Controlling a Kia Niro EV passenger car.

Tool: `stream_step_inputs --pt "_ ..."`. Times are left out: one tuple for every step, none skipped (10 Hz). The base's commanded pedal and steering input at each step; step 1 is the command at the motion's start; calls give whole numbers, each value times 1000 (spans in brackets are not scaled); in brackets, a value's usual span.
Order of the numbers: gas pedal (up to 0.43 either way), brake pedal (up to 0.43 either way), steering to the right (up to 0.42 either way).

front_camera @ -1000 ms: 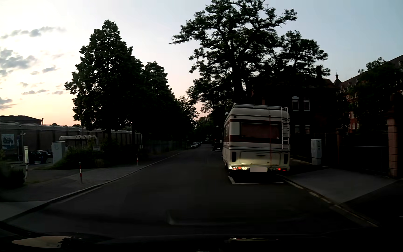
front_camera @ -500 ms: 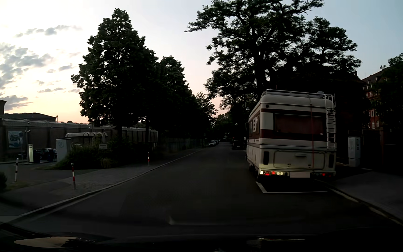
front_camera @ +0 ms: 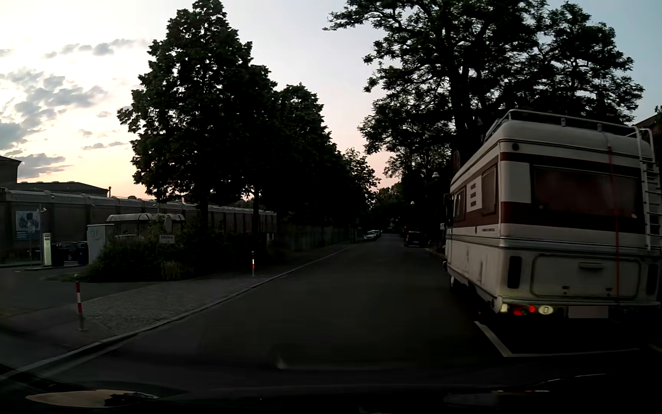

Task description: Follow the waypoints while adhering to traffic rules and regulations

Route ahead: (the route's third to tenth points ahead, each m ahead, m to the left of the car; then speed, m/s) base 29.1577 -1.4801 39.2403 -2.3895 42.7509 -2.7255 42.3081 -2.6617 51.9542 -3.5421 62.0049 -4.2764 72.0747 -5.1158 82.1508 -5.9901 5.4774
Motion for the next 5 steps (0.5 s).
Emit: stream_step_inputs --pt "130 0 -15" --pt "130 0 8" --pt "130 0 25" --pt "130 0 36" --pt "138 0 41"
